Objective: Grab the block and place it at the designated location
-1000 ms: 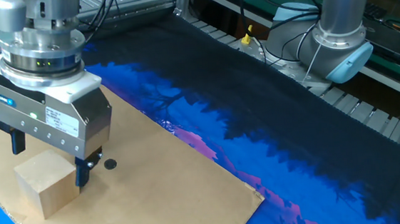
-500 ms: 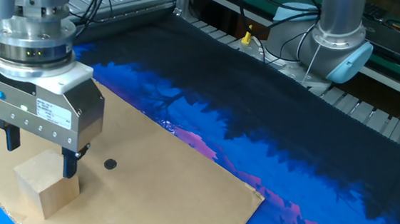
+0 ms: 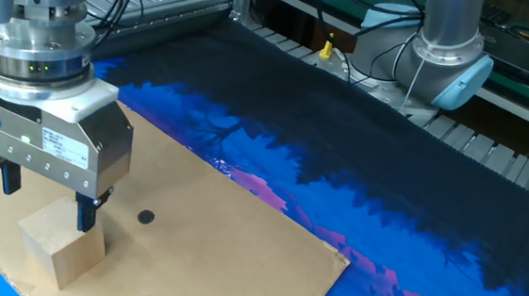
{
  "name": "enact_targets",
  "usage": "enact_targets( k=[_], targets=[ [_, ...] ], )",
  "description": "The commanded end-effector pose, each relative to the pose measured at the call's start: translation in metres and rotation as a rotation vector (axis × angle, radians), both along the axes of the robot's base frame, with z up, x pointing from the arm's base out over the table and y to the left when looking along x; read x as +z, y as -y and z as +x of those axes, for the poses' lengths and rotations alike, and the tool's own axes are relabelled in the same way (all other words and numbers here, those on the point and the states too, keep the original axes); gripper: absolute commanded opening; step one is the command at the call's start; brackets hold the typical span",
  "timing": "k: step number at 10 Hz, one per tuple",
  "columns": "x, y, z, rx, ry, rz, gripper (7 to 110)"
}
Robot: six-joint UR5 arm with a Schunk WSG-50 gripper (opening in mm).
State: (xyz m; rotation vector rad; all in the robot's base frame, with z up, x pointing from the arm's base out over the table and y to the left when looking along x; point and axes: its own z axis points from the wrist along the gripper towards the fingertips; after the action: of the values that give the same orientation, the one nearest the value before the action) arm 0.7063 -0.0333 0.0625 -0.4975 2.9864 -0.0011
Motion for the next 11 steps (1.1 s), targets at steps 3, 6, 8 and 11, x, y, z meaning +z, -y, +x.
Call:
enact_targets(
  k=[3, 6, 8, 11],
  targets=[
    [0.018, -0.025, -0.004, 0.056, -0.057, 0.111, 7],
    [0.017, -0.021, 0.003, 0.08, -0.044, 0.126, 7],
    [0.018, -0.005, -0.005, 0.105, -0.082, 0.064, 7],
    [0.028, -0.028, -0.002, 0.088, -0.065, 0.164, 7]
  ],
)
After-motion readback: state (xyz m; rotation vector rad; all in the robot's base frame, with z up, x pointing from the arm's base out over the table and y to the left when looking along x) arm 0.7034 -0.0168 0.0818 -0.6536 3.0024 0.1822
